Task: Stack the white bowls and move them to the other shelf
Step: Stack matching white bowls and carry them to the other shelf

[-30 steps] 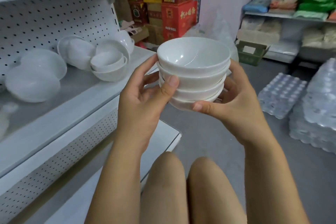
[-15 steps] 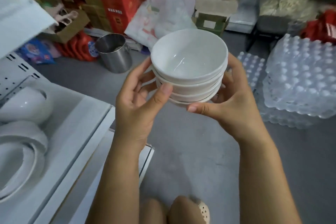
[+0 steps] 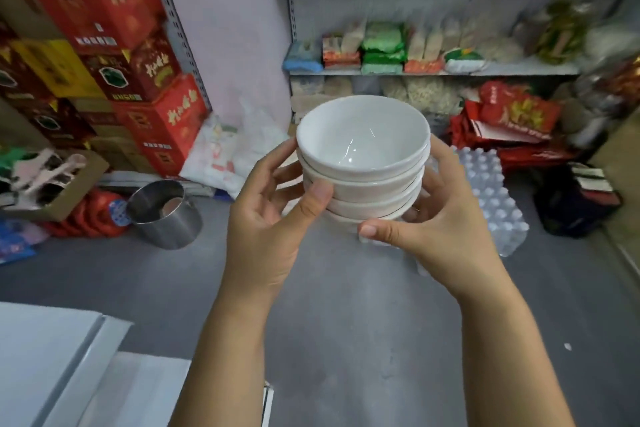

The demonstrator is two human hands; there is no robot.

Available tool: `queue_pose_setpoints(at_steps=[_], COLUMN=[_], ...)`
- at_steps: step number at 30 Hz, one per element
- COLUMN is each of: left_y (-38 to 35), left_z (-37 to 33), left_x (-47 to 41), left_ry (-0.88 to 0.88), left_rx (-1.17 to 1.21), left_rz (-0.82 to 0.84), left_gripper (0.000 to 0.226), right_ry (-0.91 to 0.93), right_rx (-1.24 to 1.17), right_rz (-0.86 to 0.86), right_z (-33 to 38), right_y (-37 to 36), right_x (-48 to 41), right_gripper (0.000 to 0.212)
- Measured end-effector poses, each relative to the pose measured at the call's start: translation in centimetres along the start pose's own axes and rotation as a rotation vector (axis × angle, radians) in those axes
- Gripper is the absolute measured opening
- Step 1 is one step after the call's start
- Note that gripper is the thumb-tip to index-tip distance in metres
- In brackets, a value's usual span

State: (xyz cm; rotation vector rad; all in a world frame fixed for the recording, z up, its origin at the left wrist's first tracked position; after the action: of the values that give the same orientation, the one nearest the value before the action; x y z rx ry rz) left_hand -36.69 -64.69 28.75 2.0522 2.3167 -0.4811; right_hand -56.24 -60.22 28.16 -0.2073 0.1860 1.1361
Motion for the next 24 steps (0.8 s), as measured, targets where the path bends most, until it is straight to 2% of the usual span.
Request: queue_pose_setpoints(at_steps=[9, 15, 24], left_y=[-7.3, -13.8, -19.6], left_z=[-2.9, -3.0, -1.9], left_x=[-6.6, -13.4, -22.3], left_ry=[-0.034, -0.019, -0.055], left_rx=[0.035, 0.070, 0.039], left_rz=[0.056, 0.017, -0.093], left_gripper=[0.050, 0.060, 0.058], right_ry=[0.092, 0.131, 0.146], right_rx=[0.030, 0.021, 0.027], right_rz=[-0.076, -0.031, 0.054], right_z=[3.8, 4.7, 3.7], right_y=[1.8, 3.7, 3.4], right_x=[-8.0, -18.3, -30.8], right_gripper=[0.107, 0.106, 0.109])
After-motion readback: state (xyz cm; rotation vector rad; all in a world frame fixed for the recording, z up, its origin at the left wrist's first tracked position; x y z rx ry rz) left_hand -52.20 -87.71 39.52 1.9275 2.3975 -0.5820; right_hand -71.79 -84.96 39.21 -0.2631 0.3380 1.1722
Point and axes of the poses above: each hand's wrist, its own x-axis away from the middle knuckle, its own y-axis out of the back of the hand, z = x × y, the point moved 2 cm from there along -x, towards the middle knuckle, and after that the axes turned 15 degrees about -z, right-handed, at the moved point
